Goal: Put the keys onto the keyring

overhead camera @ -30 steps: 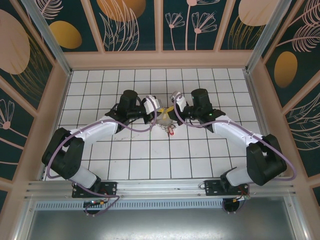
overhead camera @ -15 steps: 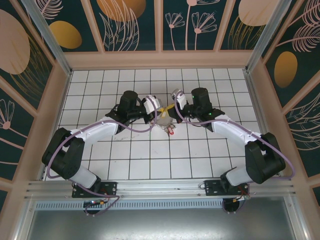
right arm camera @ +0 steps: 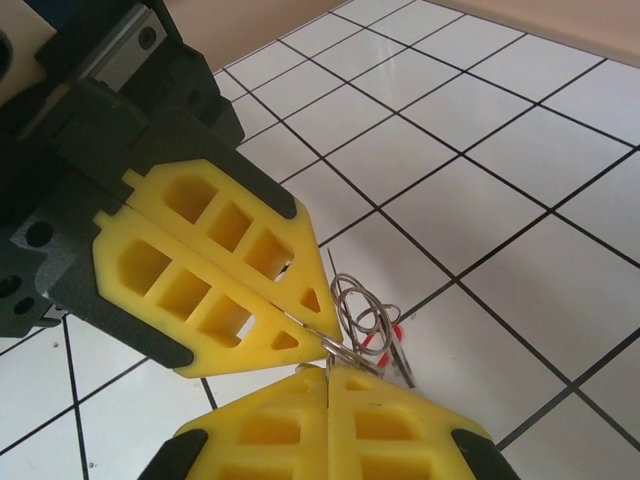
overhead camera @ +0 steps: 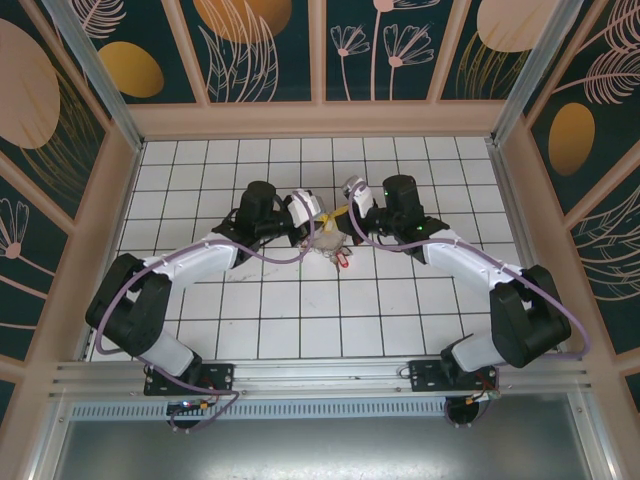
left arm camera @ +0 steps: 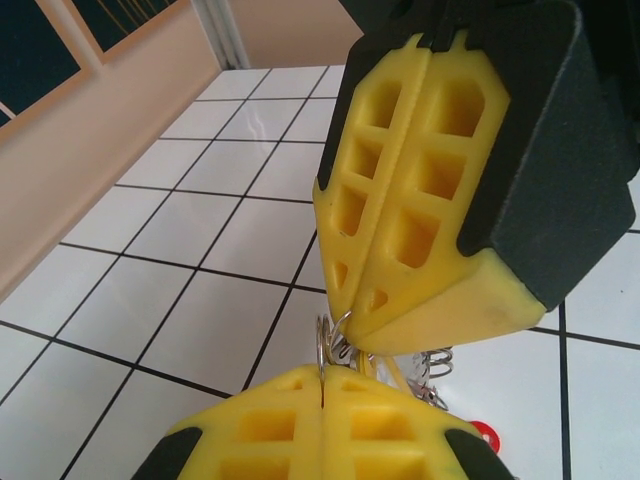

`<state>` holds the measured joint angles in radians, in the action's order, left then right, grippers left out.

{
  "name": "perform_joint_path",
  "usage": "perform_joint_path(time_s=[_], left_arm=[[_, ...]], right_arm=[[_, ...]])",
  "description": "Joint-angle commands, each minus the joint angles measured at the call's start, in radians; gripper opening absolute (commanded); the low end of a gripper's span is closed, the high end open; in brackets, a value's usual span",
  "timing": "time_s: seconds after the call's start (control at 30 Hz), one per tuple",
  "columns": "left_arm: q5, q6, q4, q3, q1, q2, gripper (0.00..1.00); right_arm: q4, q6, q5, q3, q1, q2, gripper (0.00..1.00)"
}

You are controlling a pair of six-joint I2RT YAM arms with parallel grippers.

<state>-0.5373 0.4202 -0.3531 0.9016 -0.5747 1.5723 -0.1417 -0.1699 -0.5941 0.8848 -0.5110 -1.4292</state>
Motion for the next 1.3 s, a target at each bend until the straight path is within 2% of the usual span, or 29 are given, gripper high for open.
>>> perform_joint_path(time_s=[0.0,0.37,0.6,0.8,0.97,1.27], left_arm=[[-0.052,-0.033,-0.019,0.022,-0.011,0.033,0.00],[-0.061,-0.034,0.045,0.065,-0.010,0.063,0.00],[-0.042,-0.089,0.069,0.106,-0.011,0.075,0.00],[-0.077,-0.117,0.064,0.112,-0.012,0.082,0.00],[-0.070,-0.101,0.070,0.099,-0.012,0.070,0.00],[0.001,-0.100,0.002,0.052,-0.012,0.014,0.00]], right_arm=[[-0.123,-0.023,0.008,-0.012,-0.020,0.054,0.00],[-0.114,-0.081,0.034,0.014,-0.031,0.035,0.00],[-0.071,-0.136,0.044,0.025,-0.052,0.032,0.00],[-0.034,-0.171,0.060,0.039,-0.055,0.021,0.00],[-0.054,-0.149,0.091,0.031,-0.054,0.025,0.00],[0.029,-0.111,0.145,0.044,-0.041,0.007,0.00]])
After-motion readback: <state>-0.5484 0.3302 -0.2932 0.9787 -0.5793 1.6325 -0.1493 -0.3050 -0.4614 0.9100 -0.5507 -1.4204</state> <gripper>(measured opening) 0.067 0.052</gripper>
